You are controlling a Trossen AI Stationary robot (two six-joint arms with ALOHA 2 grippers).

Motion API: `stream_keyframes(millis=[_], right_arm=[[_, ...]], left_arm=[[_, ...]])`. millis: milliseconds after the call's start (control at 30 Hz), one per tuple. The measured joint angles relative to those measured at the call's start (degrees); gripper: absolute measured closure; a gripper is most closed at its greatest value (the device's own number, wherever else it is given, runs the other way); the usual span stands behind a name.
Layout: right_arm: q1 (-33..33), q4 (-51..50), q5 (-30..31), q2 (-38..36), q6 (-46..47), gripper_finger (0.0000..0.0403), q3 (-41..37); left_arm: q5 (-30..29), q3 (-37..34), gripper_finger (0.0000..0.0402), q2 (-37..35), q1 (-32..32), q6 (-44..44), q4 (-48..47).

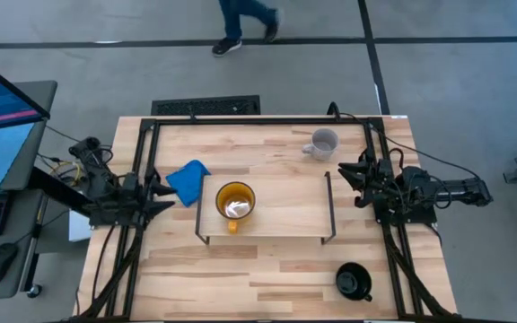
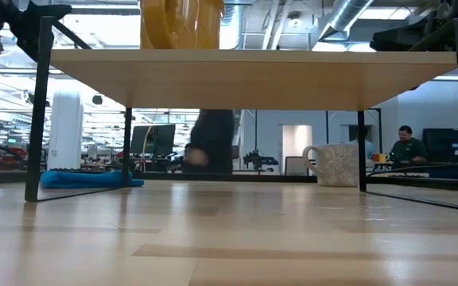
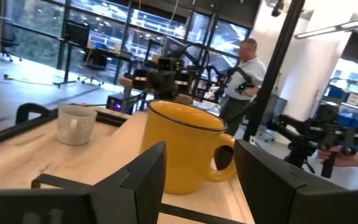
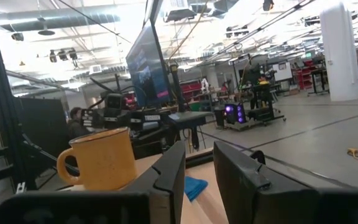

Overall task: Stack small to large cups/mugs on shelf
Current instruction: Put the gray cup on the shelf

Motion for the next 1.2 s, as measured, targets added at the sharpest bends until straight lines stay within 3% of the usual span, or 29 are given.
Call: stream_keyframes(millis=[167,333,467,600,867,1200], right_arm=[[0.0,0.0,0.0,-0.02,0.0,0.0296,0.0],[0.0,0.01,0.0,-0.01,0.0,0.0296,0.0],[0.0,0.02,0.0,-0.01,0.0,0.0296,0.0],[0.0,0.02,0.02,-0.02,0.0,0.0296,0.0],[0.0,0.02,0.0,-0.02,0.0,0.0296,0.0],[0.0,0.02,0.0,-0.01,0.43,0.0296,0.0]], left_arm=[[2.36,0.0,0.0223,1.4,4.23,-1.56,-0.02],[14.61,0.02,0.0223,2.91,10.01,-3.89,0.46],[18.03,0.02,0.0223,4.98,14.84,-5.12,1.39],[25.25,0.02,0.0223,9.0,19.82,-4.76,6.28],[27.51,0.02,0.0223,13.58,29.11,-7.09,6.83],[32.45,0.02,0.0223,10.75,39.08,-8.17,2.28]])
